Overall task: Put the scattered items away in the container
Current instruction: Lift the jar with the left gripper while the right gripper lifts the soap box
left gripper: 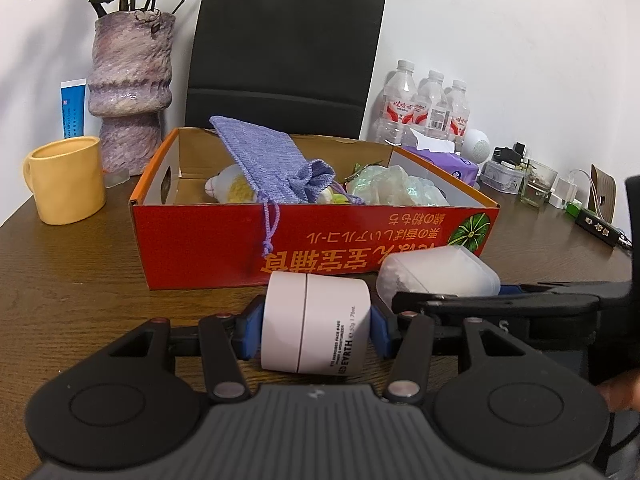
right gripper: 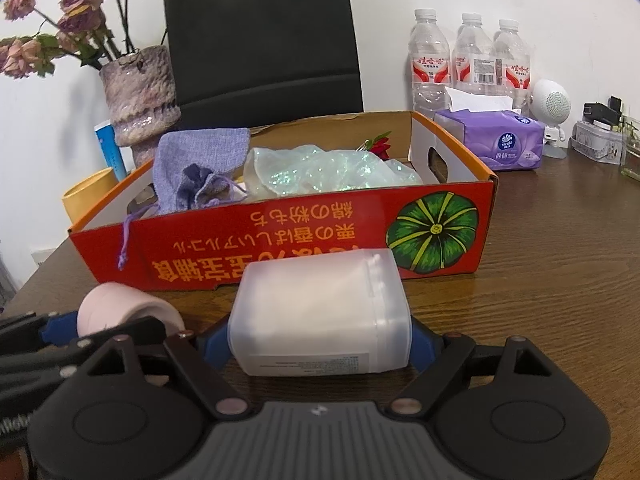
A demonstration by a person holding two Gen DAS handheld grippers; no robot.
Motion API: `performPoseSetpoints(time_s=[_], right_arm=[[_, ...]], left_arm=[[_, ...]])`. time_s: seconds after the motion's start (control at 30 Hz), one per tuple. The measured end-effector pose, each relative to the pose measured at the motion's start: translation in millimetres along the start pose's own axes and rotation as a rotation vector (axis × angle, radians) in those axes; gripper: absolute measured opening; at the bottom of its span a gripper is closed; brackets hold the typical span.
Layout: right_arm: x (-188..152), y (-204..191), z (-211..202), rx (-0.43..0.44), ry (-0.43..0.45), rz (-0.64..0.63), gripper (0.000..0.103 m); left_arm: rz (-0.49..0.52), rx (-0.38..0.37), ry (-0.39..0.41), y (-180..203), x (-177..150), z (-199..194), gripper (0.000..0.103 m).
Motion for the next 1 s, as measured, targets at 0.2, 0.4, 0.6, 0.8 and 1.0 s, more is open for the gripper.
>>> performPoseSetpoints(time_s=[0.2,0.4,0.6,0.8,1.0], right_arm=[[-2.9,-1.1,-5.0,0.028,-0.001,-0.036,0.084],[-3.1,0.2,-5.1,0.044,-0.007,-0.04,0.084],[-1.8,2.6,-6.6,0.066,0.003,-0.036,0.083],[10.2,8.2,-13.6,0.103,0.017,-0.002,0.083],[15.0,7.8,-27.3,0.091,0.04,-0.011,0.083]], left_arm=[[0.0,-0.002,0.0,-0.5,0.3,0.0,0.052],[0.001,-0.003,-0.001,-0.3,0.5,0.4,0.053],[-0.03,-0.004,0.017,-3.8,0.3,-2.2,0.052],[-0.015,-0.002,0.031,2.8,6.4,-7.3,0.052],[-0.009,0.01,0.047,11.7,6.4,-21.6,0.052]])
Point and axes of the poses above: each gripper's, at about its wrist camera, not at the fingertips, and z roughly the way its jaws point, y to its right, x to its top, the point moved 1 cm from there along z, roughly the way its jaws point, and after that the axes turned 1 degree about -x, right-handed, at the moved point
